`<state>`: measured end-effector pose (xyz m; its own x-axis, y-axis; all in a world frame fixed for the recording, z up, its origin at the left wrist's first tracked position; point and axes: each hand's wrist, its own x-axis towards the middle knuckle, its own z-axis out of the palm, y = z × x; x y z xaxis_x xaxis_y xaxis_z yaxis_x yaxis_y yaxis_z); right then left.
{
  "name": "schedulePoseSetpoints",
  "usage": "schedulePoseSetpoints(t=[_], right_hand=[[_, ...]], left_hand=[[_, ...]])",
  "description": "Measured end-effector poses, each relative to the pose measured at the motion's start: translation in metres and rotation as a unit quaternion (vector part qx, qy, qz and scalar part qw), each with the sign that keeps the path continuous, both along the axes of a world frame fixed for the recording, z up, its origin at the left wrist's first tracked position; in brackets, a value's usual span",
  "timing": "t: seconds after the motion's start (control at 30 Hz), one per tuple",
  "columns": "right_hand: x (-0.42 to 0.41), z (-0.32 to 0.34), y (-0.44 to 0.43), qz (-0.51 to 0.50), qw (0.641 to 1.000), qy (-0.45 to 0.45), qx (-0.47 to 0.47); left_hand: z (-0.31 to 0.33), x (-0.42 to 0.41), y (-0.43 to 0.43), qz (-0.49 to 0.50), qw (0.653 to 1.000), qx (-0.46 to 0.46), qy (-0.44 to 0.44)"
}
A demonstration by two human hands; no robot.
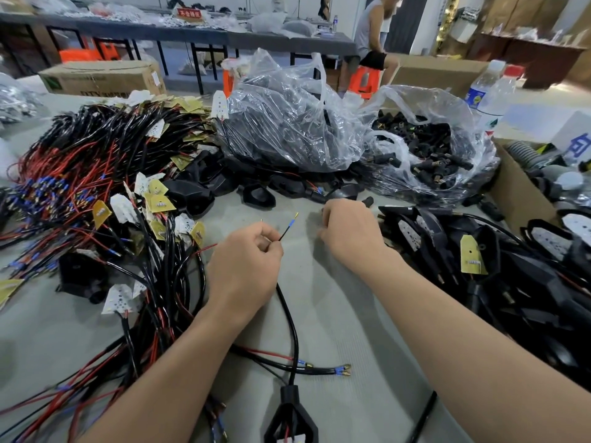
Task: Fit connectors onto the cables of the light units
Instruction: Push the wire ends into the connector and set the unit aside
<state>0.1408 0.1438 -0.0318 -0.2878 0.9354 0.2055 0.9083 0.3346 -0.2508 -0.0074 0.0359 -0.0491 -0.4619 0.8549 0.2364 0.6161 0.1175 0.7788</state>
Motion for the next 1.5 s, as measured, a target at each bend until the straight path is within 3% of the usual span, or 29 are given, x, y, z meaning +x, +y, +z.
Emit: schedulePoseSetpoints(t=[0.23, 0.33, 0.37, 0.43, 0.47, 0.57, 0.67, 0.8, 0.97, 1.27, 1.5], right_hand=[[-0.004, 0.002, 0.007, -0.062, 0.995, 0.030, -0.076], [-0.005, -0.001, 0.003, -0.013, 1.000, -0.021, -0.005], [-0.005, -0.002, 0.001, 0.000, 1.000, -0.001, 0.021], [-0.004, -0.001, -0.006, -0.014, 0.987, 0.158, 0.021], [-0.004, -0.001, -0.012, -0.034, 0.962, 0.270, 0.000], [-0.002, -0.002, -0.035, -0.067, 0.824, 0.554, -0.105], [0.003, -0.009, -0.049, -0.064, 0.739, 0.643, -0.189], [0.006, -0.009, -0.049, -0.058, 0.682, 0.694, -0.224], [0.009, -0.005, -0.047, -0.048, 0.684, 0.689, -0.234], [0.024, 0.000, -0.049, 0.012, 0.749, 0.603, -0.275], [0.020, -0.001, -0.052, 0.010, 0.729, 0.632, -0.262]], left_hand=[[-0.002, -0.002, 0.001, -0.003, 1.000, -0.013, 0.007], [-0.003, -0.003, 0.001, -0.002, 1.000, -0.018, 0.012], [-0.002, -0.003, 0.001, 0.000, 1.000, -0.020, 0.016], [-0.001, -0.003, 0.001, 0.006, 0.999, -0.028, 0.021], [-0.001, -0.002, 0.002, 0.008, 0.999, -0.031, 0.024], [-0.001, 0.000, 0.002, 0.007, 0.999, -0.031, 0.038], [0.001, 0.002, 0.000, -0.002, 0.998, -0.024, 0.050], [0.004, 0.004, -0.002, -0.018, 0.998, -0.020, 0.056], [0.006, 0.007, -0.003, -0.038, 0.998, -0.018, 0.053], [0.006, 0.005, -0.002, -0.024, 0.999, -0.002, 0.031], [0.005, 0.002, -0.003, -0.032, 0.999, 0.010, 0.003]])
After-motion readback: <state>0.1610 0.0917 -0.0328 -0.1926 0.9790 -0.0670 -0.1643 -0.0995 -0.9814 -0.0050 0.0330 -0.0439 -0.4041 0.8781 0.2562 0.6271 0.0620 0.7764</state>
